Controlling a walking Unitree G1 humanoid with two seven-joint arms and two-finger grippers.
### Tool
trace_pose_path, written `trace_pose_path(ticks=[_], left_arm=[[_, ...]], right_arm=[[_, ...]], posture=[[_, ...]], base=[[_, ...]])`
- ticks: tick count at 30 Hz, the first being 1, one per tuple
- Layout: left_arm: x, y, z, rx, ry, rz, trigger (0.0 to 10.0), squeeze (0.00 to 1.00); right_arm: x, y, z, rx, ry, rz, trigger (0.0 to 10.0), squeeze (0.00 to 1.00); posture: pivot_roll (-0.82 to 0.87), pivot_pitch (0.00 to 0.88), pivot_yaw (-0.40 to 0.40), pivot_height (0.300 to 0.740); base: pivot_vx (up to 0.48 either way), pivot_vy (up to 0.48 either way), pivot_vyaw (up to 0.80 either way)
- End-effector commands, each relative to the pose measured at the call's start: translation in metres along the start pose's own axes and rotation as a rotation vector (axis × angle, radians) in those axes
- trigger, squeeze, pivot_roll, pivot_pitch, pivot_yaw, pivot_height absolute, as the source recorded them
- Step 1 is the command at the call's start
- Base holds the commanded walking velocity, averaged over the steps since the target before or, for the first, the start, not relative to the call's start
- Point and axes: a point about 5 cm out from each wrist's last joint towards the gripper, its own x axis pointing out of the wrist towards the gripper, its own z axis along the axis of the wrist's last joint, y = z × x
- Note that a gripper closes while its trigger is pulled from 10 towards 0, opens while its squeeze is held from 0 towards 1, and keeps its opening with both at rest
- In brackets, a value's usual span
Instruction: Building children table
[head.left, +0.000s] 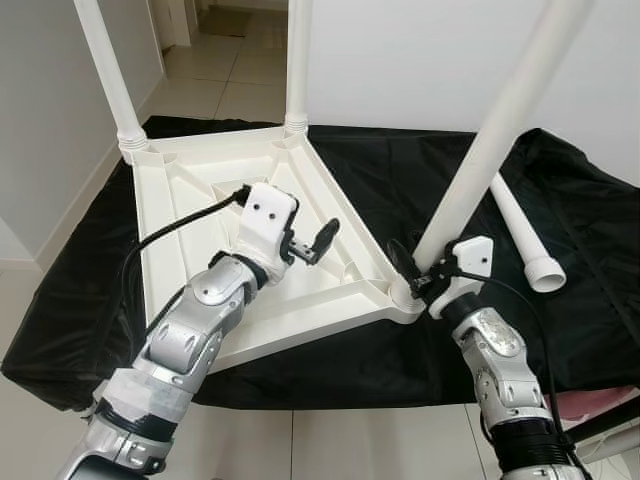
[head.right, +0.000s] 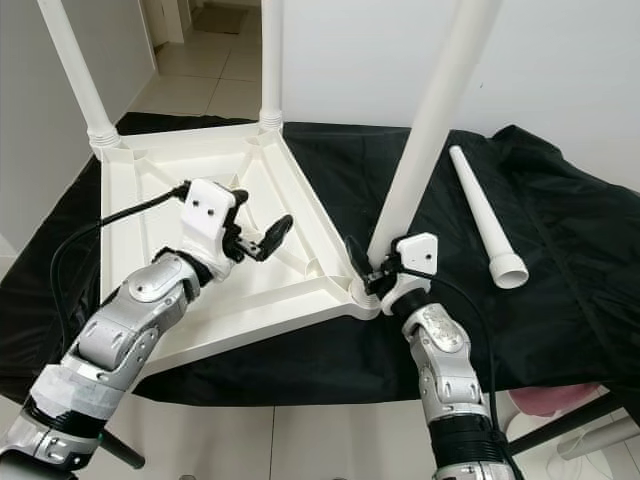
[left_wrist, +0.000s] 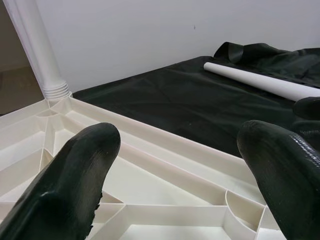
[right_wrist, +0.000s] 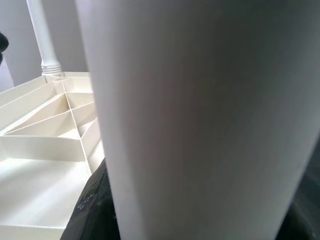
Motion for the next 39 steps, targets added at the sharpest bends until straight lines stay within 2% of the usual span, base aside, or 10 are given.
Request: trace_pose_path(ticks=[1, 5, 8, 11, 18, 20, 21, 23, 27, 39], left_arm=[[0.000, -0.005, 0.000, 0.008, 0.005, -0.115, 10.0, 0.00], [0.000, -0.008, 0.000, 0.003, 0.003, -0.124, 10.0, 0.00], [0.001, -0.010, 0.000, 0.002, 0.002, -0.132, 10.0, 0.00], [0.000, -0.009, 0.000, 0.003, 0.003, -0.130, 10.0, 0.00], [0.000, -0.009, 0.000, 0.001, 0.002, -0.127, 10.0, 0.00], [0.001, -0.008, 0.000, 0.001, 0.001, -0.123, 10.0, 0.00], [0.001, -0.008, 0.000, 0.001, 0.001, -0.123, 10.0, 0.00], [0.001, -0.008, 0.000, 0.004, 0.000, -0.121, 10.0, 0.00], [0.001, -0.007, 0.001, 0.007, -0.001, -0.119, 10.0, 0.00], [0.000, -0.005, 0.002, 0.006, -0.004, -0.113, 10.0, 0.00]], right_arm=[[-0.005, 0.000, -0.019, 0.040, 0.098, -0.025, 10.0, 0.00], [-0.004, -0.002, -0.022, 0.063, 0.123, -0.050, 10.0, 0.00], [-0.006, -0.002, -0.031, 0.143, 0.159, -0.106, 10.0, 0.00], [-0.007, -0.001, -0.034, 0.170, 0.162, -0.126, 10.0, 0.00], [-0.010, 0.016, -0.033, 0.062, 0.106, -0.052, 10.0, 0.00], [-0.012, 0.020, -0.031, -0.031, 0.086, -0.008, 10.0, 0.00], [-0.012, 0.020, -0.031, -0.031, 0.086, -0.008, 10.0, 0.00], [-0.014, 0.023, -0.030, -0.098, 0.078, 0.032, 10.0, 0.00], [-0.015, 0.023, -0.033, -0.109, 0.098, 0.053, 10.0, 0.00], [-0.010, 0.014, -0.037, -0.010, 0.175, 0.068, 10.0, 0.00]], posture=[[0.00, 0.003, -0.033, 0.740], [0.00, 0.000, -0.032, 0.740], [0.00, 0.000, -0.035, 0.740], [0.00, 0.000, -0.037, 0.740], [0.00, 0.000, -0.041, 0.740], [0.00, 0.000, -0.042, 0.740], [0.00, 0.000, -0.042, 0.740], [0.00, 0.000, -0.043, 0.740], [0.00, 0.000, -0.043, 0.740], [0.00, 0.000, -0.042, 0.740]], base=[[0.000, 0.000, 0.00], [0.000, 0.000, 0.00], [0.000, 0.000, 0.00], [0.000, 0.000, 0.00], [0.000, 0.000, 0.00], [0.000, 0.000, 0.00], [0.000, 0.000, 0.00], [0.000, 0.000, 0.00], [0.000, 0.000, 0.00], [0.000, 0.000, 0.00]])
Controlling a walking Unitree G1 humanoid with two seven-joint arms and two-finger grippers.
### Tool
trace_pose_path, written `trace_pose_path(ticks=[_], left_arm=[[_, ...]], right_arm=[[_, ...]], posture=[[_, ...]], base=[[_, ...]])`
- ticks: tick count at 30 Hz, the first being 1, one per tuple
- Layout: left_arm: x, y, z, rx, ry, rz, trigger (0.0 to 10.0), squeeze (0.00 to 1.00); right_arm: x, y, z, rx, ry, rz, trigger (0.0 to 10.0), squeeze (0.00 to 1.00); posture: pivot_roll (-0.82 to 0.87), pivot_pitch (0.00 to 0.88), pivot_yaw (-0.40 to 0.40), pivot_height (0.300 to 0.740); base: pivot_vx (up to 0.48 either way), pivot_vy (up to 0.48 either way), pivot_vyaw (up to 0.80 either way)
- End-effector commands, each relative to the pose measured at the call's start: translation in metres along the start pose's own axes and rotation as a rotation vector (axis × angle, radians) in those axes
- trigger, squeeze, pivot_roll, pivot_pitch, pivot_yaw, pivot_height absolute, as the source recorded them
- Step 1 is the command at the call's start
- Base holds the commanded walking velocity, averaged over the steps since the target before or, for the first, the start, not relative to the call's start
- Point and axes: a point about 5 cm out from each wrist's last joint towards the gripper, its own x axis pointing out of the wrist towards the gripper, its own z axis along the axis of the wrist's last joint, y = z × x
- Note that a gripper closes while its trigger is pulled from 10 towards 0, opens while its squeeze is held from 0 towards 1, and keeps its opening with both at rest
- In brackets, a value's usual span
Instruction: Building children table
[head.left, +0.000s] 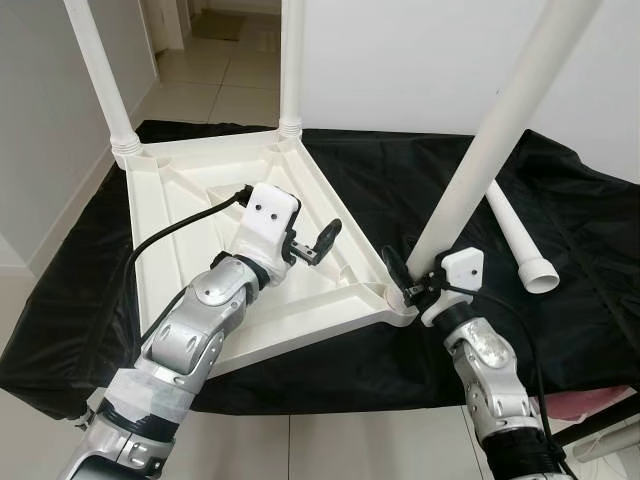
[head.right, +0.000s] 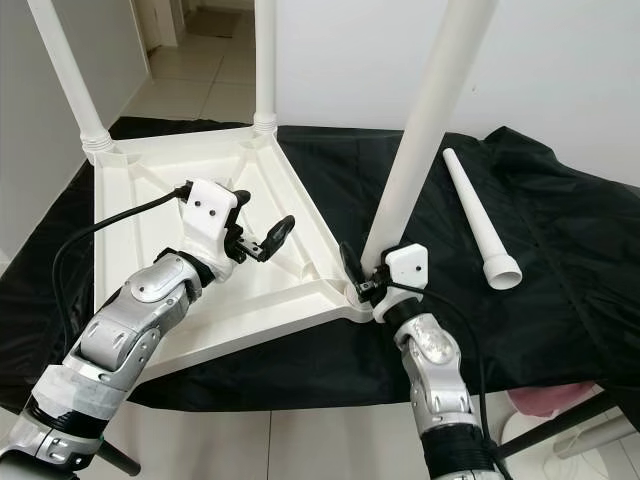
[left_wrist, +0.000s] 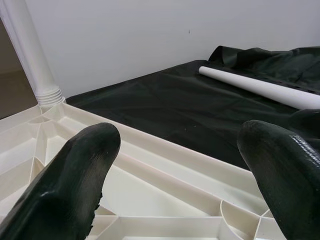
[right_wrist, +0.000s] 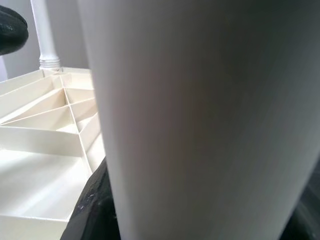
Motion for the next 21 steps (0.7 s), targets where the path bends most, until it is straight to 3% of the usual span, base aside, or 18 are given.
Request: trace_pose_path(ticks=[1, 14, 21], left_arm=[[0.000, -0.005, 0.002, 0.010, -0.001, -0.112, 10.0, 0.00], [0.000, -0.004, 0.003, 0.012, -0.004, -0.105, 10.0, 0.00], [-0.002, -0.005, 0.003, 0.011, 0.001, -0.106, 10.0, 0.00]], right_arm=[[-0.008, 0.003, -0.028, 0.053, 0.161, 0.014, 10.0, 0.00], [-0.004, -0.007, -0.033, 0.168, 0.255, 0.010, 10.0, 0.00], [-0.004, -0.008, -0.034, 0.214, 0.261, -0.074, 10.0, 0.00]], posture=[[0.00, 0.000, -0.042, 0.740], [0.00, 0.000, -0.046, 0.740], [0.01, 0.011, -0.044, 0.740]], base=[[0.000, 0.000, 0.00], [0.000, 0.000, 0.00], [0.000, 0.000, 0.00]])
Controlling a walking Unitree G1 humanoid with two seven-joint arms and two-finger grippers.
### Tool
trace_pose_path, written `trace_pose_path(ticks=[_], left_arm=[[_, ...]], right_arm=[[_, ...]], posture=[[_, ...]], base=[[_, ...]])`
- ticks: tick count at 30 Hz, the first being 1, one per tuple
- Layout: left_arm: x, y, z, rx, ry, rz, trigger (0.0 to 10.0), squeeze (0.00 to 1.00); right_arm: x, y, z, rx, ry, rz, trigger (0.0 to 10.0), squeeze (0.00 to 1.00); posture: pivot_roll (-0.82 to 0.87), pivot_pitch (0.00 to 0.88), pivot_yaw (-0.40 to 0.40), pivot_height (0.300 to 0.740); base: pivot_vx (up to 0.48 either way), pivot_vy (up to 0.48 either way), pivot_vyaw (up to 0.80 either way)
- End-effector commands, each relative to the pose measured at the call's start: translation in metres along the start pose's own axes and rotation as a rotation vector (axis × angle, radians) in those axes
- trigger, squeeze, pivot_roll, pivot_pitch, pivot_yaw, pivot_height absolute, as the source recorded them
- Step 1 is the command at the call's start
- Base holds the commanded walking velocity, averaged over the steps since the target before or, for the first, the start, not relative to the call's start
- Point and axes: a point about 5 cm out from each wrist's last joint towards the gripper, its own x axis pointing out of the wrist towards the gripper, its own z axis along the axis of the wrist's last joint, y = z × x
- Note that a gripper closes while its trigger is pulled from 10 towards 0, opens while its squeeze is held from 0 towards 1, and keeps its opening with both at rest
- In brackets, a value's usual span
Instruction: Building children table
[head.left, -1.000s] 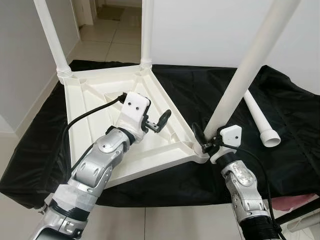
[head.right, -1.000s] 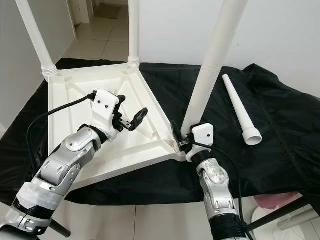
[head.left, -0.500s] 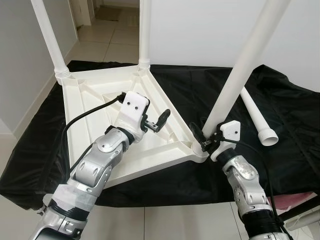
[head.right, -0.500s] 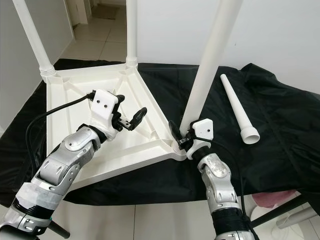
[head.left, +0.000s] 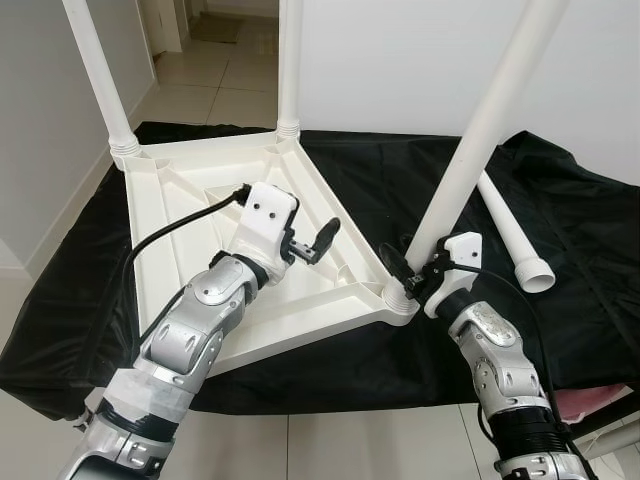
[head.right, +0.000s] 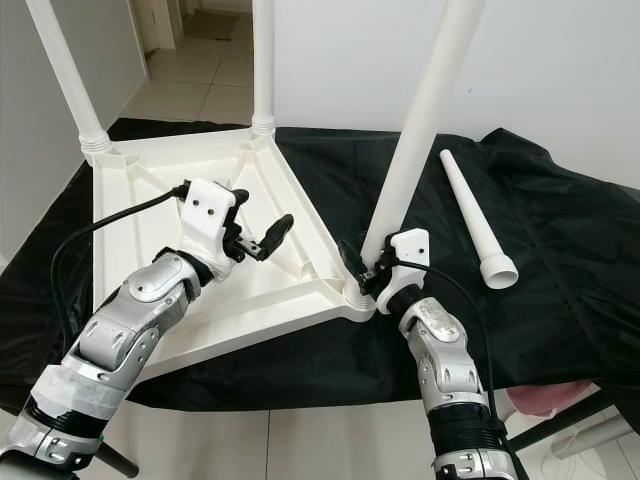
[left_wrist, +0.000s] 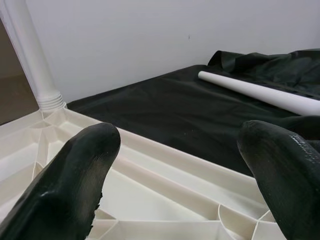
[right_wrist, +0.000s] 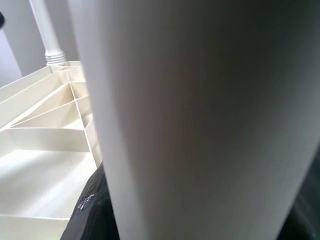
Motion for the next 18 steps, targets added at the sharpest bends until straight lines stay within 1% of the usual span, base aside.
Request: trace_pose_path(ticks=[1, 3, 5, 6, 7, 9, 10, 11, 12, 14, 15, 16, 18], left_arm=[[-0.002, -0.005, 0.000, 0.005, 0.012, -0.107, 10.0, 0.00], [-0.002, -0.006, 0.000, 0.001, 0.011, -0.112, 10.0, 0.00], [-0.002, -0.007, 0.000, 0.000, 0.011, -0.114, 10.0, 0.00], [-0.002, -0.008, -0.001, -0.002, 0.010, -0.119, 10.0, 0.00], [-0.002, -0.008, -0.001, -0.002, 0.010, -0.119, 10.0, 0.00], [-0.002, -0.010, -0.001, -0.006, 0.011, -0.126, 10.0, 0.00], [-0.002, -0.010, -0.001, -0.006, 0.011, -0.126, 10.0, 0.00], [-0.003, -0.011, -0.001, -0.007, 0.011, -0.127, 10.0, 0.00], [-0.003, -0.011, -0.001, -0.007, 0.010, -0.127, 10.0, 0.00], [-0.003, -0.012, -0.002, -0.011, 0.009, -0.128, 10.0, 0.00], [-0.003, -0.012, -0.002, -0.011, 0.009, -0.128, 10.0, 0.00], [-0.003, -0.013, -0.002, -0.011, 0.009, -0.128, 10.0, 0.00], [-0.003, -0.013, -0.002, -0.011, 0.009, -0.128, 10.0, 0.00]], right_arm=[[-0.009, -0.001, -0.035, 0.090, 0.171, -0.066, 10.0, 0.00], [-0.008, 0.001, -0.034, 0.101, 0.159, -0.114, 10.0, 0.00], [-0.007, 0.003, -0.034, 0.112, 0.155, -0.134, 10.0, 0.00], [-0.005, 0.007, -0.032, 0.099, 0.131, -0.184, 10.0, 0.00], [-0.005, 0.007, -0.032, 0.099, 0.131, -0.184, 10.0, 0.00], [-0.002, 0.014, -0.028, 0.067, 0.095, -0.250, 10.0, 0.00], [-0.002, 0.014, -0.028, 0.067, 0.095, -0.250, 10.0, 0.00], [-0.001, 0.017, -0.027, 0.085, 0.085, -0.290, 10.0, 0.00], [-0.001, 0.019, -0.025, 0.119, 0.071, -0.341, 10.0, 0.00], [0.002, 0.028, -0.021, 0.191, 0.034, -0.453, 10.0, 0.00], [0.002, 0.028, -0.021, 0.191, 0.034, -0.453, 10.0, 0.00], [0.002, 0.032, -0.019, 0.219, 0.014, -0.487, 10.0, 0.00], [0.002, 0.032, -0.019, 0.219, 0.014, -0.487, 10.0, 0.00]], posture=[[0.01, 0.011, -0.044, 0.740], [0.00, 0.013, -0.044, 0.740], [0.00, 0.013, -0.044, 0.740], [0.00, 0.016, -0.046, 0.740], [0.00, 0.016, -0.046, 0.740], [0.00, 0.016, -0.046, 0.740], [0.00, 0.016, -0.046, 0.740], [0.00, 0.017, -0.046, 0.740], [0.00, 0.018, -0.049, 0.740], [0.00, 0.018, -0.050, 0.740], [0.00, 0.018, -0.050, 0.740], [0.00, 0.018, -0.052, 0.740], [0.00, 0.018, -0.052, 0.740]], base=[[0.000, 0.000, 0.00], [0.000, 0.000, 0.00], [0.000, 0.000, 0.00], [0.000, 0.000, 0.00], [0.000, 0.000, 0.00], [0.000, 0.000, 0.00], [0.000, 0.000, 0.00], [0.000, 0.000, 0.00], [0.000, 0.000, 0.00], [0.000, 0.000, 0.00], [0.000, 0.000, 0.00], [0.000, 0.000, 0.00], [0.000, 0.000, 0.00]])
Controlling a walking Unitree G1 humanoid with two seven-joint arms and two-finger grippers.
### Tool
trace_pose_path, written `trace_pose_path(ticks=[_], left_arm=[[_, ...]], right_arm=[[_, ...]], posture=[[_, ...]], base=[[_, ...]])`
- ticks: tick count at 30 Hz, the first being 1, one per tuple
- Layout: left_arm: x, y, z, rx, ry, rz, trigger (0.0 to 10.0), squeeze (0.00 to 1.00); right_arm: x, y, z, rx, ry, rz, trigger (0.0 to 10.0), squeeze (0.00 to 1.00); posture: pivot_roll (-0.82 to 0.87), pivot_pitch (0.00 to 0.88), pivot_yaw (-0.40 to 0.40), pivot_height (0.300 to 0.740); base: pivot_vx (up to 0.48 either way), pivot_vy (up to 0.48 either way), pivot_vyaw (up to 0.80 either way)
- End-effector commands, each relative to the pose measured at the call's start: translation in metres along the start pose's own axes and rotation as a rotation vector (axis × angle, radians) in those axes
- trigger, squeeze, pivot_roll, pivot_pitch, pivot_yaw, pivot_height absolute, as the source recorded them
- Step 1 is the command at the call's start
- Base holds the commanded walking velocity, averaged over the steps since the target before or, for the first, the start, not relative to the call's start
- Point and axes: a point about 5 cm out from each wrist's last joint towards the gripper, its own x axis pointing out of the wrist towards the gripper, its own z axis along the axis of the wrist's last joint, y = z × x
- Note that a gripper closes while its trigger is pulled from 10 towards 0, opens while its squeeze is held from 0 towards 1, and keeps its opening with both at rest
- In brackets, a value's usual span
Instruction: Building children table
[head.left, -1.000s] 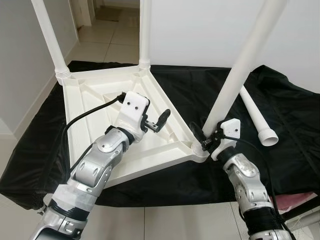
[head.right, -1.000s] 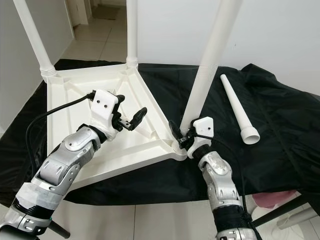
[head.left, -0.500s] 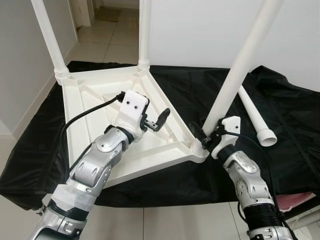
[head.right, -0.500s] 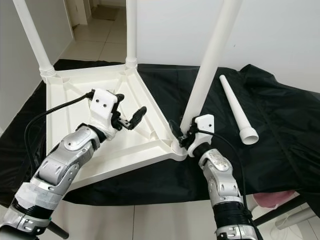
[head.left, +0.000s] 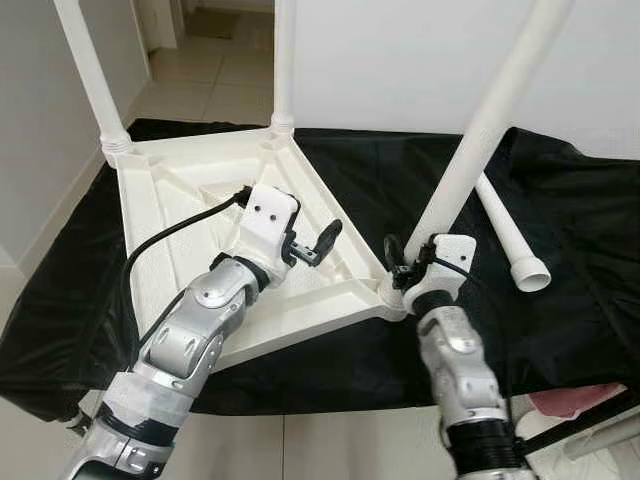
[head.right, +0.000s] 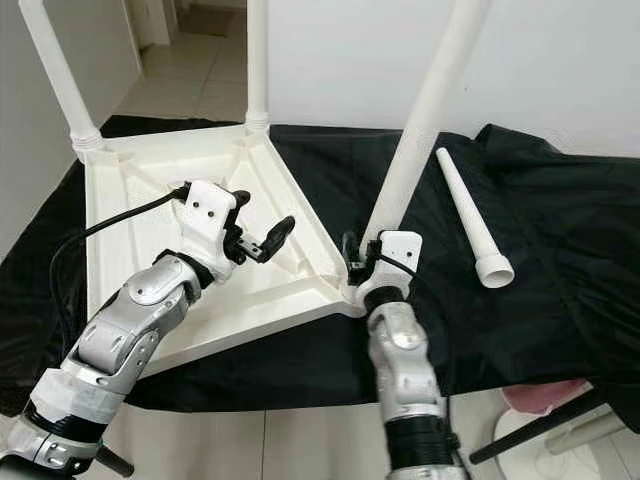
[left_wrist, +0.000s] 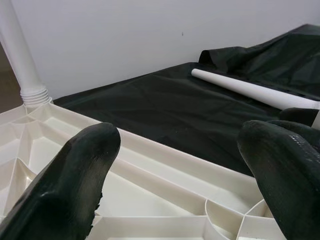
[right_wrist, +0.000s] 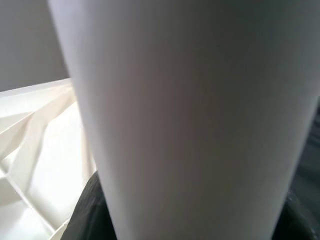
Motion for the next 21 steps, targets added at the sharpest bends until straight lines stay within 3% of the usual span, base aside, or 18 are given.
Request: trace_pose_path(ticks=[1, 6, 13, 14, 19, 20, 21], left_arm=[[-0.001, -0.009, 0.000, -0.002, 0.005, -0.120, 10.0, 0.00], [-0.002, -0.010, -0.001, -0.009, 0.006, -0.120, 10.0, 0.00], [-0.002, -0.016, -0.001, -0.021, 0.008, -0.142, 10.0, 0.00], [-0.003, -0.016, -0.001, -0.020, 0.008, -0.145, 10.0, 0.00], [-0.002, -0.019, -0.001, -0.022, 0.008, -0.155, 10.0, 0.00], [-0.002, -0.019, -0.001, -0.022, 0.007, -0.156, 10.0, 0.00], [-0.002, -0.020, -0.001, -0.023, 0.006, -0.157, 10.0, 0.00]], right_arm=[[-0.006, 0.000, -0.021, 0.099, 0.112, -0.070, 10.0, 0.00], [-0.006, 0.013, -0.015, 0.107, 0.083, -0.071, 10.0, 0.00], [-0.003, 0.007, -0.002, 0.079, 0.004, -0.035, 10.0, 0.00], [-0.002, 0.006, -0.001, 0.064, -0.002, -0.031, 10.0, 0.06], [0.003, 0.002, 0.006, 0.009, -0.024, -0.001, 10.0, 0.07], [0.005, 0.000, 0.008, -0.012, -0.030, 0.019, 10.0, 0.62], [0.006, -0.002, 0.010, -0.029, -0.037, 0.037, 10.0, 0.82]], posture=[[0.00, 0.020, -0.054, 0.740], [0.00, 0.019, -0.057, 0.740], [0.00, 0.014, -0.059, 0.740], [0.00, 0.014, -0.059, 0.740], [0.00, 0.010, -0.061, 0.740], [0.00, 0.010, -0.064, 0.740], [0.00, 0.009, -0.065, 0.740]], base=[[0.000, 0.000, 0.00], [0.000, 0.000, 0.00], [0.000, 0.000, 0.00], [0.000, 0.000, 0.00], [0.000, 0.000, 0.00], [0.000, 0.000, 0.00], [0.000, 0.000, 0.00]])
